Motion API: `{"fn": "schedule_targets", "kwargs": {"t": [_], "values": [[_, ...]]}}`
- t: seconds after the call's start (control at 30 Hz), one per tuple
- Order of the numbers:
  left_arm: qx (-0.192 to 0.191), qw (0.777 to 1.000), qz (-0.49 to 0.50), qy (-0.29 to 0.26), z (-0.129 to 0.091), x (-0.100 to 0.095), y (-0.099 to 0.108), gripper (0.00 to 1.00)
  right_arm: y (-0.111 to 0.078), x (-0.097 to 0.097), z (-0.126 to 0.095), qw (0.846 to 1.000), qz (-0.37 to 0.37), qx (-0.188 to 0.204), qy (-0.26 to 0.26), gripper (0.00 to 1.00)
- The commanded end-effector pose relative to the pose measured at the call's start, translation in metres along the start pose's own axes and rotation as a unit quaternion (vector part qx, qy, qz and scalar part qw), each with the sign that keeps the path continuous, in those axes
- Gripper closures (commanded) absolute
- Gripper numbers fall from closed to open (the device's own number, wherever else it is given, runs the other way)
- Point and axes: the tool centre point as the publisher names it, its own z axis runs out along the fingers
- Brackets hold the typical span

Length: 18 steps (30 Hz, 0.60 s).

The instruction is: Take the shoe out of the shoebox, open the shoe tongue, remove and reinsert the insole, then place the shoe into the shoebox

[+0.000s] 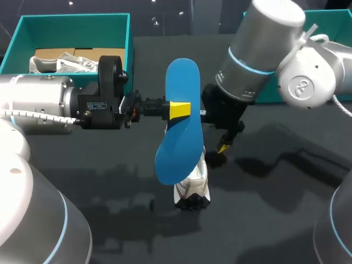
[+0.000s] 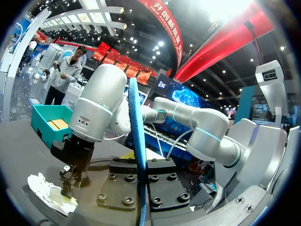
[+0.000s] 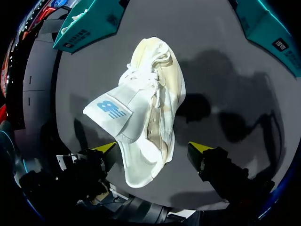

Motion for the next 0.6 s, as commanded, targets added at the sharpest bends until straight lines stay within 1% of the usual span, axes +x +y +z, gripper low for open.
{"fn": "schedule_targets", "kwargs": {"t": [0.03,0.23,0.27,0.33,0.43,0.5,0.6], "values": [[0.002,1.0,0.0,-0.001,0.001,0.001,0.002,1.0,-0.006,-0.017,-0.008,0.999,0.0,-0.004,0.032,0.0],[0.002,1.0,0.0,-0.001,0.001,0.001,0.002,1.0,-0.006,-0.017,-0.008,0.999,0.0,-0.004,0.032,0.0],[0.002,1.0,0.0,-0.001,0.001,0.001,0.002,1.0,-0.007,-0.017,-0.011,0.998,-0.004,-0.01,0.063,0.0],[0.002,1.0,0.0,-0.001,0.001,0.001,0.002,1.0,-0.009,-0.018,-0.025,0.995,0.002,-0.036,0.093,0.0],[0.002,1.0,0.0,-0.001,0.001,0.001,0.002,1.0,-0.009,-0.017,-0.048,0.992,0.006,-0.055,0.115,0.0],[0.002,1.0,0.0,-0.001,0.001,0.001,0.002,1.0,-0.008,-0.014,-0.062,0.989,0.002,-0.057,0.133,0.0],[0.002,1.0,0.0,-0.001,0.001,0.001,0.002,1.0,-0.005,-0.012,-0.081,0.981,-0.002,-0.045,0.189,0.0]]}}
